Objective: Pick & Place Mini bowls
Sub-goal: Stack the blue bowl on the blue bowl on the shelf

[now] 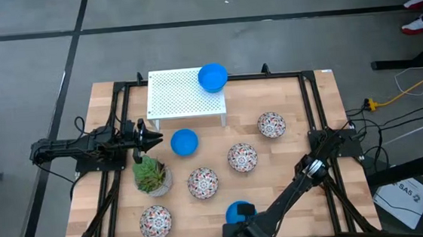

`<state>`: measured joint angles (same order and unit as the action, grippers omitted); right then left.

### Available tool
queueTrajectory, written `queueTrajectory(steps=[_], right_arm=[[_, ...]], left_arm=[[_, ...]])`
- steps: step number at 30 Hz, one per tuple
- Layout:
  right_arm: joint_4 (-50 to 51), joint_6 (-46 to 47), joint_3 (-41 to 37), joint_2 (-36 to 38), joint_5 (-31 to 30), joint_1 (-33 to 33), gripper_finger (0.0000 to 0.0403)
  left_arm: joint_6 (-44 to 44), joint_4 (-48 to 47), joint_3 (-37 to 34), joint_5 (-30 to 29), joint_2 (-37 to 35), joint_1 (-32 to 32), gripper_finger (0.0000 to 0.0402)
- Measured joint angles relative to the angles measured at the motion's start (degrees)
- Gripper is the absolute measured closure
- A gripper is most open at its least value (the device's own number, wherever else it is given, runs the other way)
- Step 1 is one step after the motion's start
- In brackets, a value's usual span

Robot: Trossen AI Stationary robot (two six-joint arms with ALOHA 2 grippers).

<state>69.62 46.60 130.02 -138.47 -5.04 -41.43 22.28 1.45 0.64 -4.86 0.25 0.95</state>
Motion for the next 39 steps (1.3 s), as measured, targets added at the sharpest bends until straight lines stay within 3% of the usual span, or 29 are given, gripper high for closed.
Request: queueTrajectory(steps=[5, 11, 19, 29, 39], right_arm=[[4.6, 0.1, 4.9, 1.7, 0.4, 0.0, 0.0396], [5.6, 2.1, 4.6, 7.2, -1.5, 0.0, 0.0399], [1.9, 1.9, 4.9, 13.1, -11.0, 0.5, 0.0399], [-4.6, -10.1, 5.0, 17.6, -21.3, 5.2, 0.0399], [-10.9, -25.8, 5.0, 20.1, -22.0, 16.7, 0.0398]], left_arm=[[0.0, 0.0, 0.0, 0.0, 0.0, 0.0, 0.0302], [0.0, 0.0, 0.0, 0.0, 0.0, 0.0, 0.0302], [0.0, 0.0, 0.0, 0.0, 0.0, 0.0, 0.0302], [0.0, 0.0, 0.0, 0.0, 0.0, 0.0, 0.0302], [0.0, 0.0, 0.0, 0.0, 0.0, 0.0, 0.0302]])
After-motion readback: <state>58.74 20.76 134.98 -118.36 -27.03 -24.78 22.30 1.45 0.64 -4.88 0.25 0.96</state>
